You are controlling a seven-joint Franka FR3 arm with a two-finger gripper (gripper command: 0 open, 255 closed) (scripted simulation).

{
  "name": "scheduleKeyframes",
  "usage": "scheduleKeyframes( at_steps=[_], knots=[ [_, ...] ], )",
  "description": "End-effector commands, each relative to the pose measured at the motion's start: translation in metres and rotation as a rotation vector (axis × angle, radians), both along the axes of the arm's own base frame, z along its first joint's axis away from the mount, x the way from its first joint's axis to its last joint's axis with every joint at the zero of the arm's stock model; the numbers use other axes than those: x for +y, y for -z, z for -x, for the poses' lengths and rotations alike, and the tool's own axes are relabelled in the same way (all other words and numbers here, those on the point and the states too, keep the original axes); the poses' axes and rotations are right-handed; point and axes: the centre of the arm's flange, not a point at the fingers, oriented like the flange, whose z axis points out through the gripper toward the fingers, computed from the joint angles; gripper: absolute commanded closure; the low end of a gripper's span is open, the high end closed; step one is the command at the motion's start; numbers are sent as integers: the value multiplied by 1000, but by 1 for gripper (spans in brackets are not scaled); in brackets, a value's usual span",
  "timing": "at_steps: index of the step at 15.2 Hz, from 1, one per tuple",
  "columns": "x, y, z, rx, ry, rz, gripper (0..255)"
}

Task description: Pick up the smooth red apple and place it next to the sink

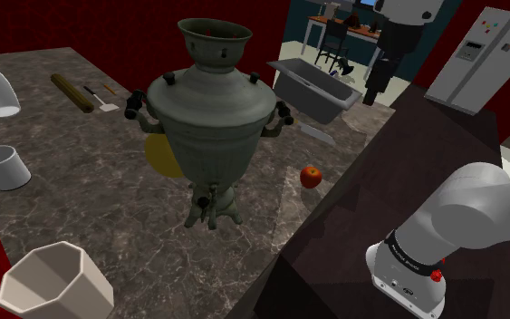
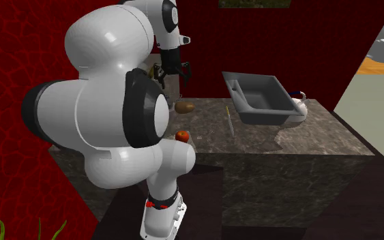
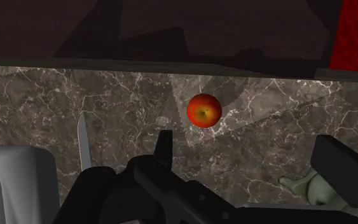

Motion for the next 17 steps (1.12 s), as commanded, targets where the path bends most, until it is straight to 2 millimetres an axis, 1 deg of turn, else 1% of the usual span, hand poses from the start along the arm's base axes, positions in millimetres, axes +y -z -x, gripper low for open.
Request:
scheduleKeyframes(
  at_steps=[1,9,17],
  knots=[
    [0,0,0,0,0,0,0],
    [-8,105,2,-57,23,-20,0],
    [-13,209,-3,-113,47,-40,0]
  ],
)
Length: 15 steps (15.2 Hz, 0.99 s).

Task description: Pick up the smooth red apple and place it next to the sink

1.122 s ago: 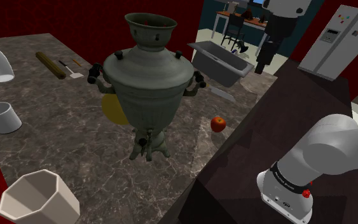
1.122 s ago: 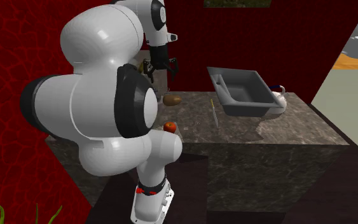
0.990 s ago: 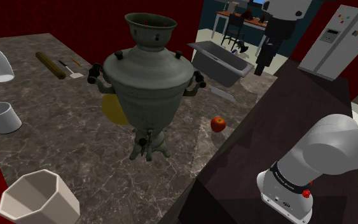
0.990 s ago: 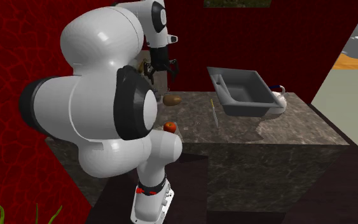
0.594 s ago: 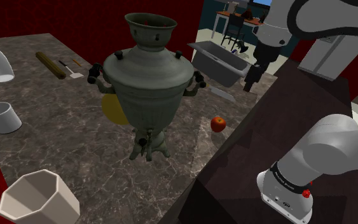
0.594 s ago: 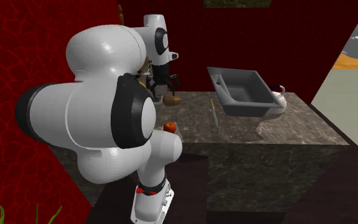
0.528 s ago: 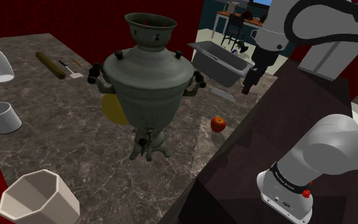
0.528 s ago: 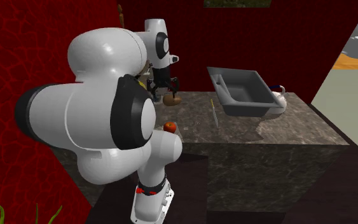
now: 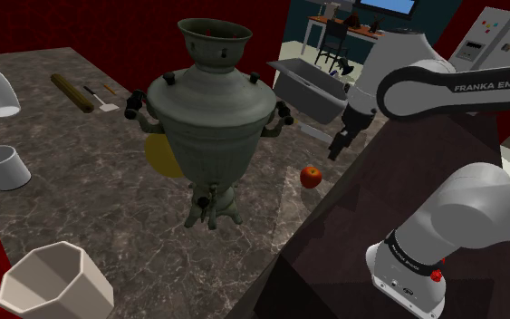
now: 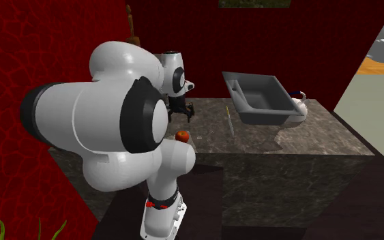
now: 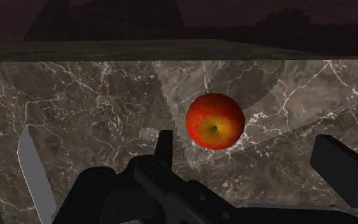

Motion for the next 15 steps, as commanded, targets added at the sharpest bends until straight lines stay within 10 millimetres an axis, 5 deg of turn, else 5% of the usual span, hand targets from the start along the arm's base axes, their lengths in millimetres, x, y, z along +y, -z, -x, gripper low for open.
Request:
scheduleKeyframes(
  at_steps=[1,7,15],
  knots=[
    [1,28,-1,-18,6,-5,0],
    [-2,107,-8,-60,24,-20,0],
    [-3,149,-12,-61,24,-21,0]
  ],
)
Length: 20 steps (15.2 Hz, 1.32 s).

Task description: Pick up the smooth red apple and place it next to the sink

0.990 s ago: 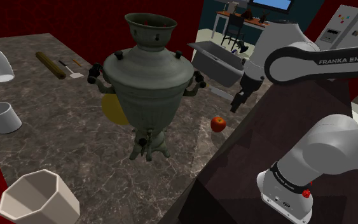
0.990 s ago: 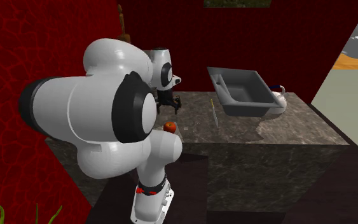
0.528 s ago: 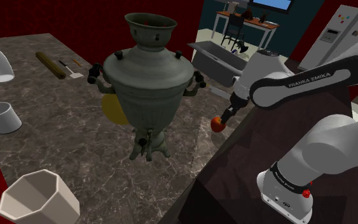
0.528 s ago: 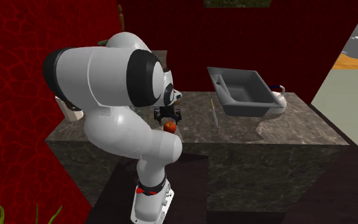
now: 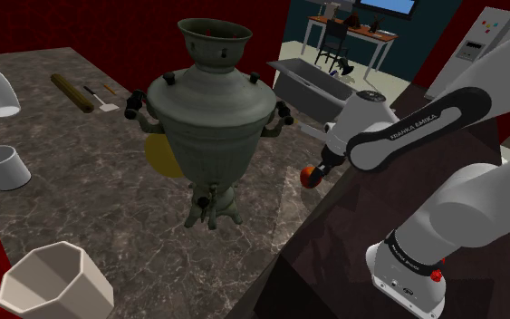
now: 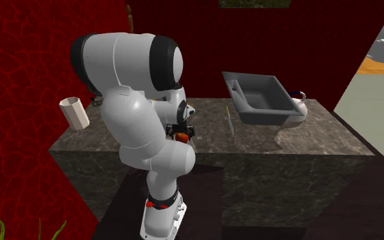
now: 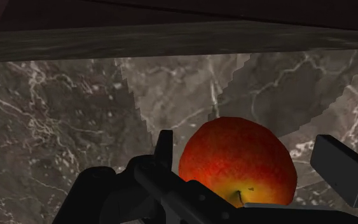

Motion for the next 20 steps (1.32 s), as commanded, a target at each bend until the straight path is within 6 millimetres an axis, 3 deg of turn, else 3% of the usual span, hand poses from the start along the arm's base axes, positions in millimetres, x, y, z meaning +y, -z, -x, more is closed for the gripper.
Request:
scheduleKeyframes(
  at_steps=[1,8,9,18,20],
  knots=[
    [0,7,-2,-1,0,0,0],
    [0,7,-2,-1,0,0,0],
    [0,7,-2,-1,0,0,255],
    [0,7,-2,-1,0,0,255],
    [0,-4,-2,-1,0,0,255]
  ],
)
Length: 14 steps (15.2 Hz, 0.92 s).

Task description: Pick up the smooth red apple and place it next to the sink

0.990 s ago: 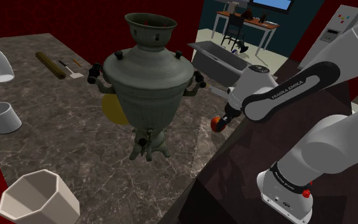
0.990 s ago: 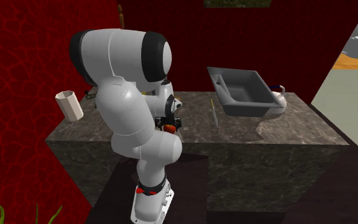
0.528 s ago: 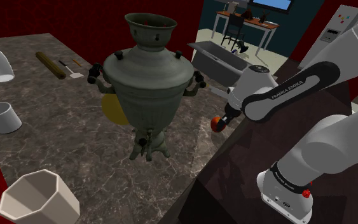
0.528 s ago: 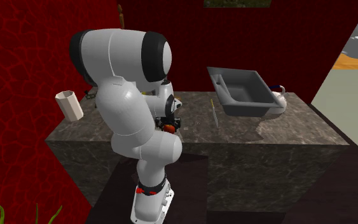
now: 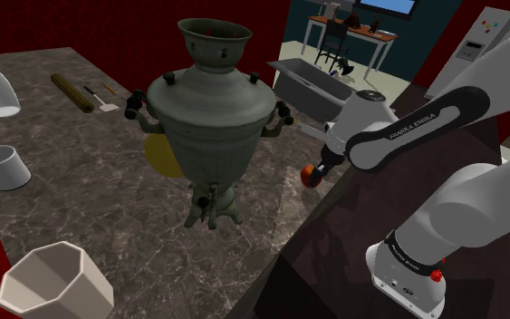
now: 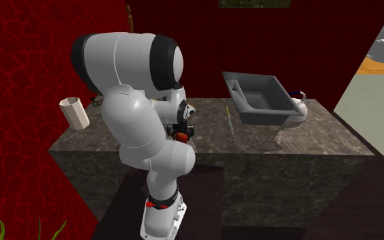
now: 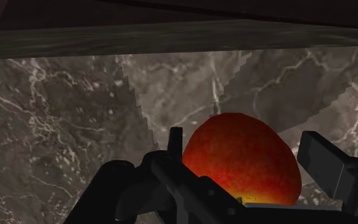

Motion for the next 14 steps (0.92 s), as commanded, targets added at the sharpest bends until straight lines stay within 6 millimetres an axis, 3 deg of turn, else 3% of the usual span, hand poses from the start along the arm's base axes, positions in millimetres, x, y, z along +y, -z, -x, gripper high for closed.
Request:
scheduleKeyframes(
  at_steps=[1,14],
  knots=[
    [1,-9,0,1,0,0,255],
    [1,-78,0,1,0,0,255]
  ],
)
